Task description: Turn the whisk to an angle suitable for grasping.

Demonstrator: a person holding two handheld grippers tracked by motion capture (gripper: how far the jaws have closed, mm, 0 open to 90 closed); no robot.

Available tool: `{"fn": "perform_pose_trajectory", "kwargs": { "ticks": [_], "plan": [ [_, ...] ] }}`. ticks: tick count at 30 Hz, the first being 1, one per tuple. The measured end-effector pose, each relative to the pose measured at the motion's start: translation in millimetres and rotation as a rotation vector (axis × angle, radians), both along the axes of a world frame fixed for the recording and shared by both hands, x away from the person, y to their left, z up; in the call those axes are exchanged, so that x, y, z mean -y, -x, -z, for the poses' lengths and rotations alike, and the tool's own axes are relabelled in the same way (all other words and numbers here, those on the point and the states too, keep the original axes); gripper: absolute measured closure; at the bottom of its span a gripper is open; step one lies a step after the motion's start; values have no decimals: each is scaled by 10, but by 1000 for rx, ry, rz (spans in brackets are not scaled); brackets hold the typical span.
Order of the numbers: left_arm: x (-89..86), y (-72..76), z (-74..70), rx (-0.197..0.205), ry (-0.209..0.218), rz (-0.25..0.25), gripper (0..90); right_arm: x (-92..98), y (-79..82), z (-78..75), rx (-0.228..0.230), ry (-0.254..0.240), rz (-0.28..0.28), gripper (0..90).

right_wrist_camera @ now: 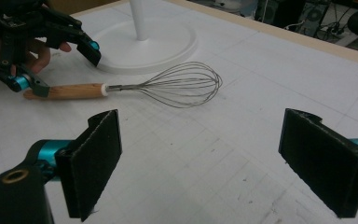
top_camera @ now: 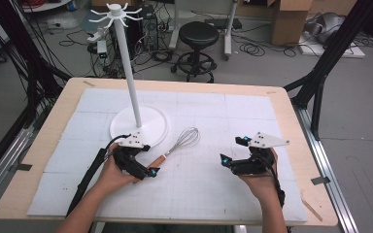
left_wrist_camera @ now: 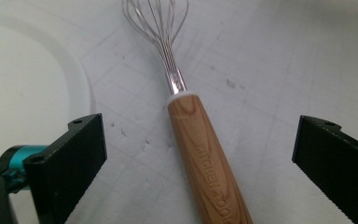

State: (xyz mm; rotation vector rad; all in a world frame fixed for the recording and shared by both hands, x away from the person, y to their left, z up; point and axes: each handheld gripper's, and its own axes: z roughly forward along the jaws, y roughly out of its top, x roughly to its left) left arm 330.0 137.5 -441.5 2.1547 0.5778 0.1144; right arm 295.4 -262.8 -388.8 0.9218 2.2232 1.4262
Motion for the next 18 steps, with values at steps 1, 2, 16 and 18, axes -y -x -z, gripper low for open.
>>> {"fn": "perform_pose_trajectory", "kwargs": {
  "ticks": [1,2,16,18],
  "plan": [
    [8,8,12,0,-11,1,35,-1,-7,3,2,4,-3,118],
    [14,20,32,1,-35,8,35,-4,-8,4,3,5,-3,118],
    [5,53,27,39,-108,5,393,-36,12,26,-7,43,2,119],
    [20,69,24,51,-115,19,435,-38,12,27,-4,44,1,119]
  ]
}}
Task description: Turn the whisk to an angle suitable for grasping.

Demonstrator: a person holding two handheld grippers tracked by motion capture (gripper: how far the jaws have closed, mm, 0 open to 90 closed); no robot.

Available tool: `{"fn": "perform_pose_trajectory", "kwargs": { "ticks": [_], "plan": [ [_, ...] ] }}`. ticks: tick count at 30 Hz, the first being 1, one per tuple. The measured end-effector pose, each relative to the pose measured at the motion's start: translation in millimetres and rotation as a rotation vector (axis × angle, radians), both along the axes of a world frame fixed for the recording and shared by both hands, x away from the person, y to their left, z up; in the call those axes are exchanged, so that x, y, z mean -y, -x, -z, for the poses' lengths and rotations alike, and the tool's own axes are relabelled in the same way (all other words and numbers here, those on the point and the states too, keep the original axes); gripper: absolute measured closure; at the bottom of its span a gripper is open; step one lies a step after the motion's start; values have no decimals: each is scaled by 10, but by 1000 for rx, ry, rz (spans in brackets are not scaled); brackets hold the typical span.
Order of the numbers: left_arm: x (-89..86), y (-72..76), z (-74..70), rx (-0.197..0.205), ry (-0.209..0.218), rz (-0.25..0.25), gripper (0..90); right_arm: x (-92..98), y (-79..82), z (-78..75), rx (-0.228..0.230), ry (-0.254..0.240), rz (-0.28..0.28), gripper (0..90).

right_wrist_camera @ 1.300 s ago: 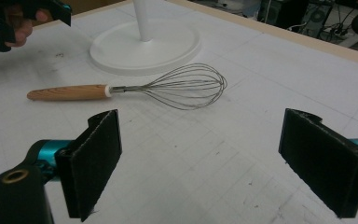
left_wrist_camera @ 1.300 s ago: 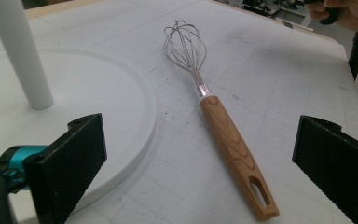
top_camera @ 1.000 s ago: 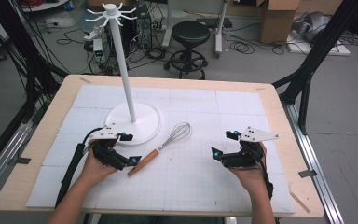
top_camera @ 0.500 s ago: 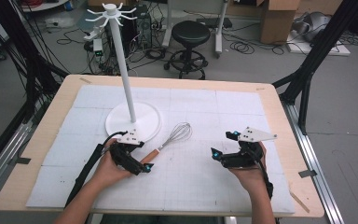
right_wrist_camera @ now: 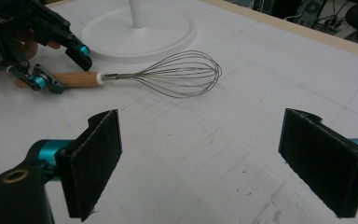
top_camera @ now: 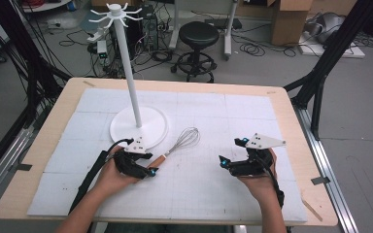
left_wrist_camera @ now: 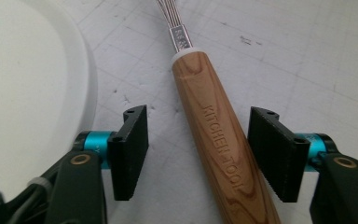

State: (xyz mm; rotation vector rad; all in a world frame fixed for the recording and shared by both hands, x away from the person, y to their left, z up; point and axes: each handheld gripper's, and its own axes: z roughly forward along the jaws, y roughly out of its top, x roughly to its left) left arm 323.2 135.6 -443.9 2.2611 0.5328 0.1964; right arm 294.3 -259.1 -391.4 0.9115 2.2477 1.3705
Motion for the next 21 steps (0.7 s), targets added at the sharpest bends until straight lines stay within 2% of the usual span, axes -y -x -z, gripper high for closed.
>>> {"fn": "perform_pose_trajectory", "kwargs": {
  "ticks": [6,10,16,21],
  "plan": [
    [11,24,-13,-7,3,35,566,4,7,10,-4,-1,1,118],
    [9,29,-19,-8,0,39,577,13,-6,12,-6,-3,6,119],
    [5,42,-27,-40,18,102,662,19,12,-12,2,-2,8,119],
    [-2,43,-31,-48,25,117,682,19,23,-19,3,-4,9,119]
  ]
}}
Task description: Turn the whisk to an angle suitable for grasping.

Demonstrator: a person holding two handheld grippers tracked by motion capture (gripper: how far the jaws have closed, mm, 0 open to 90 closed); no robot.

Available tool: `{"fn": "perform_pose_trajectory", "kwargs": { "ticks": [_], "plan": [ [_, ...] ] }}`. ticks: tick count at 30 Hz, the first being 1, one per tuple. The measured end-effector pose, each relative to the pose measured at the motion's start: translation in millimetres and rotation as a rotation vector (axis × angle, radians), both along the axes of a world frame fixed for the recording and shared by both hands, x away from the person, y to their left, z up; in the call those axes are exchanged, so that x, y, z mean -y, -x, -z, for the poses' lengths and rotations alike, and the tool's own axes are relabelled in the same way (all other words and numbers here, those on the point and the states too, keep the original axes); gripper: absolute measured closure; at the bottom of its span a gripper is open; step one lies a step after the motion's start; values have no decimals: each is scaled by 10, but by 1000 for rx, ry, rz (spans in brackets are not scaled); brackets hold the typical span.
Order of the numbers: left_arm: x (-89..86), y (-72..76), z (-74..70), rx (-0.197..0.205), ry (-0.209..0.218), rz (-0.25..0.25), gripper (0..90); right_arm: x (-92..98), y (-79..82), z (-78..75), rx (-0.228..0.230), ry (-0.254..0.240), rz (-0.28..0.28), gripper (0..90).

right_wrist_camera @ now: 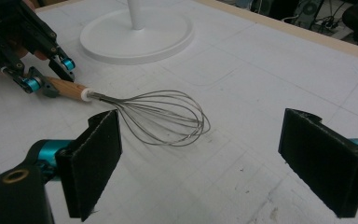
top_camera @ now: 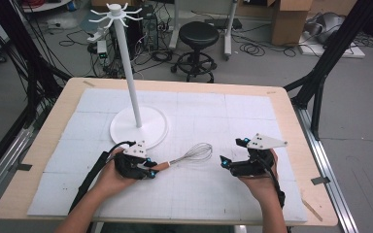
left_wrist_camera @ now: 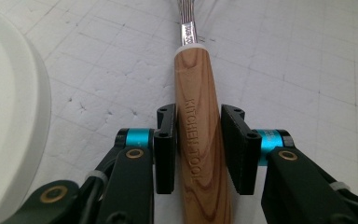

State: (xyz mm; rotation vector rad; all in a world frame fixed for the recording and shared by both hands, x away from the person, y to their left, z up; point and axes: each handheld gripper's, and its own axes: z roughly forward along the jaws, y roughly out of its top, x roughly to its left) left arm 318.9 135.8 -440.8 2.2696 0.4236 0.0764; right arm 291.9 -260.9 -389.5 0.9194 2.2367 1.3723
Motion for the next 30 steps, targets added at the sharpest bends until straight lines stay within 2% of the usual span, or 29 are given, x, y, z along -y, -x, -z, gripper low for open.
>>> {"fn": "perform_pose_trajectory", "kwargs": {
  "ticks": [5,18,21,24,25,26,30],
  "plan": [
    [7,23,-20,35,-24,21,698,-4,0,-17,3,1,-1,119],
    [48,61,-16,70,-24,37,699,4,0,-26,7,1,2,119],
    [103,64,-6,75,-15,59,698,-4,4,-34,10,2,0,119],
    [148,75,13,48,-17,68,677,-2,7,-30,8,4,0,119],
    [146,78,14,27,-9,73,621,1,11,-29,7,2,1,119],
    [134,82,5,7,-8,72,566,5,13,-28,6,1,0,119],
    [1,89,-41,-22,1,49,521,41,5,-33,9,-6,8,119]
  ]
}}
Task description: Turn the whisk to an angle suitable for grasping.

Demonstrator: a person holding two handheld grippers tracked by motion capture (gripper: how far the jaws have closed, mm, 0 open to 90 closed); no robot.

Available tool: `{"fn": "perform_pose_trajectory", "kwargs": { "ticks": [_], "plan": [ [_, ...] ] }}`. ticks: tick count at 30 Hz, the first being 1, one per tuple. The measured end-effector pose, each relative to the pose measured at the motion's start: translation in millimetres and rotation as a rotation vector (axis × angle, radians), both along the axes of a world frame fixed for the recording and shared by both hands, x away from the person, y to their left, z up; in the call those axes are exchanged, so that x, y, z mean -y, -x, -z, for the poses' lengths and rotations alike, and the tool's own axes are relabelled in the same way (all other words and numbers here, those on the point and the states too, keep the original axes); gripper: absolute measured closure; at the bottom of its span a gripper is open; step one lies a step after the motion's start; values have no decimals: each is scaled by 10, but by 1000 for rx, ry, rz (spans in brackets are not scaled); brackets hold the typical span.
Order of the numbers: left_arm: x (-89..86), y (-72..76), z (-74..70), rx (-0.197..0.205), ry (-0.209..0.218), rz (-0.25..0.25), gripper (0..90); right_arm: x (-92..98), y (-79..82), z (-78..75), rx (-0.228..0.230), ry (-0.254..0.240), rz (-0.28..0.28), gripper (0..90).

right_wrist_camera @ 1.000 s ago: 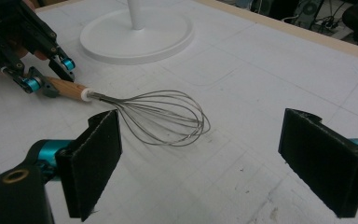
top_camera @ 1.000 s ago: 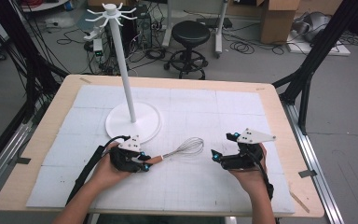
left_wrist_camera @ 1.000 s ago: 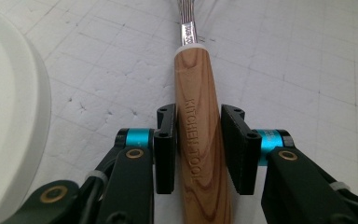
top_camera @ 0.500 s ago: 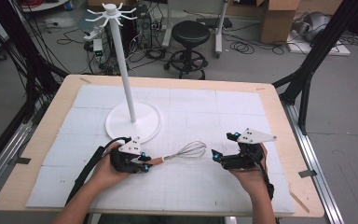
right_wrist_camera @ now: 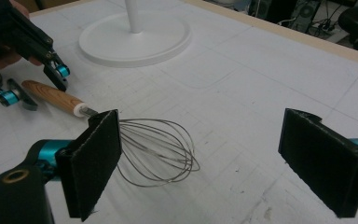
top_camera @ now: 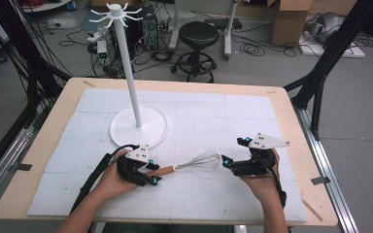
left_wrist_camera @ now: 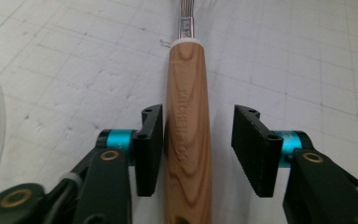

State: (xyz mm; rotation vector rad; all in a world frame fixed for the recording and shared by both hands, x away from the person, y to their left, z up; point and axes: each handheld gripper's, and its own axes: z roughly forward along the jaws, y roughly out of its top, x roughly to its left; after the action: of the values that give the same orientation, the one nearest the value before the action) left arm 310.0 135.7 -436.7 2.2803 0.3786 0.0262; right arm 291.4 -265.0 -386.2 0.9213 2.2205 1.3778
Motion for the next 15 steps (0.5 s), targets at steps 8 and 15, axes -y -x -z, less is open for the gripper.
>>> {"fn": "perform_pose_trajectory", "kwargs": {
  "ticks": [8,15],
  "plan": [
    [-235,12,57,-37,22,-41,546,22,10,-22,8,-7,0,119],
    [-132,62,47,46,-10,18,697,35,7,-25,7,-8,4,119]
  ]
}}
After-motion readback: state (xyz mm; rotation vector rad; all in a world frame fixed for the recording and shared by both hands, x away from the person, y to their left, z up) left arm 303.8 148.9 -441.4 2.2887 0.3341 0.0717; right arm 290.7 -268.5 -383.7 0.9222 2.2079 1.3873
